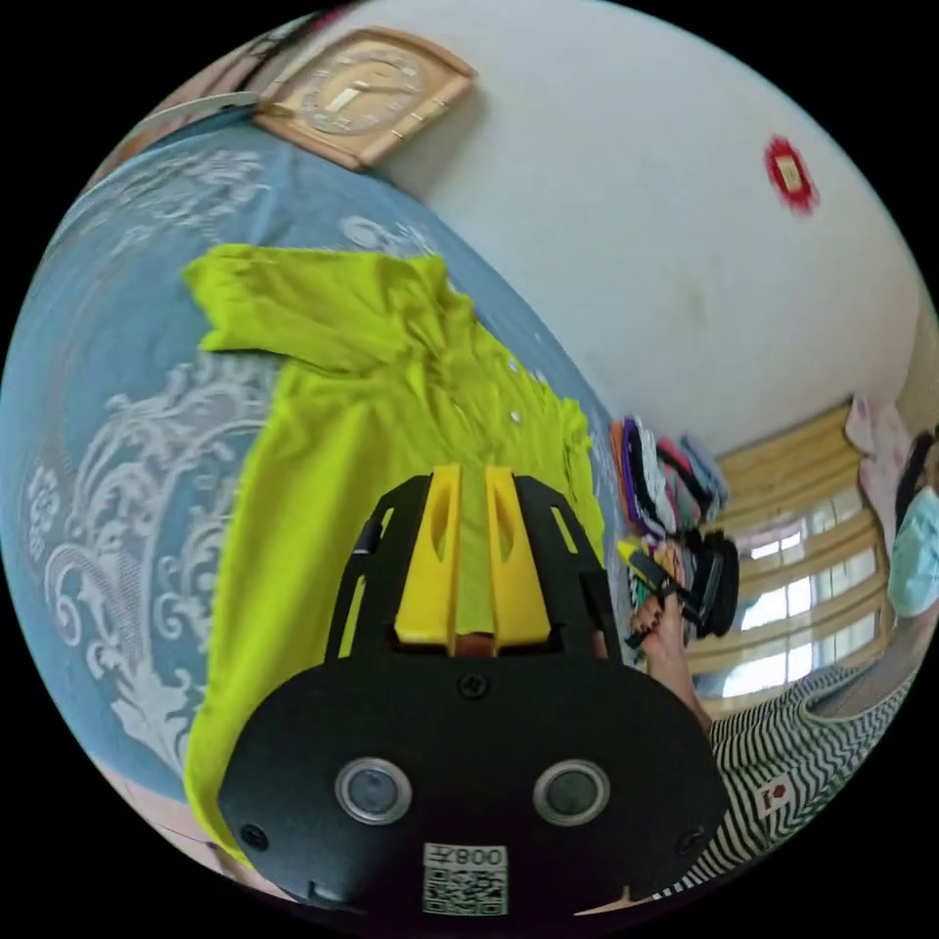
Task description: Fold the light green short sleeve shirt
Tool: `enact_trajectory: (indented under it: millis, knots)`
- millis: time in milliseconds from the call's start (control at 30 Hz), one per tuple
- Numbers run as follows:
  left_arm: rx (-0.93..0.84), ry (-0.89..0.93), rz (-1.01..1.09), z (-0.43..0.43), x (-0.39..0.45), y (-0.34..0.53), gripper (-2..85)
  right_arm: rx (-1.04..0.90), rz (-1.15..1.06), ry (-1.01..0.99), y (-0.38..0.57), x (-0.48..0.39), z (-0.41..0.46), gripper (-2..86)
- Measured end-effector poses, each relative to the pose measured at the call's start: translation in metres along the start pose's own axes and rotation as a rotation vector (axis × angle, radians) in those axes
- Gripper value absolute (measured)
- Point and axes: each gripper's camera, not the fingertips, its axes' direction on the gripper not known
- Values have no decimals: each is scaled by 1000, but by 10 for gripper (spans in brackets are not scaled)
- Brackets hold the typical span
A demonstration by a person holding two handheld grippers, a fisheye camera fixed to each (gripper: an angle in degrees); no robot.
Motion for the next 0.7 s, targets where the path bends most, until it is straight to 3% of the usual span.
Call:
enact_trajectory:
  millis: [267, 367, 700]
  knots:
    - [178, 20, -218, -125, -84, -47, 87, -246, -173, -44, -72, -150, 90, 2]
    - [200, 125, -278, -145, -105, -59, 79, -300, -268, -38, -113, -217, 131, 5]
    - [280, 264, -225, -239, -103, -73, 20, -346, -717, 26, -249, -486, 289, 53]
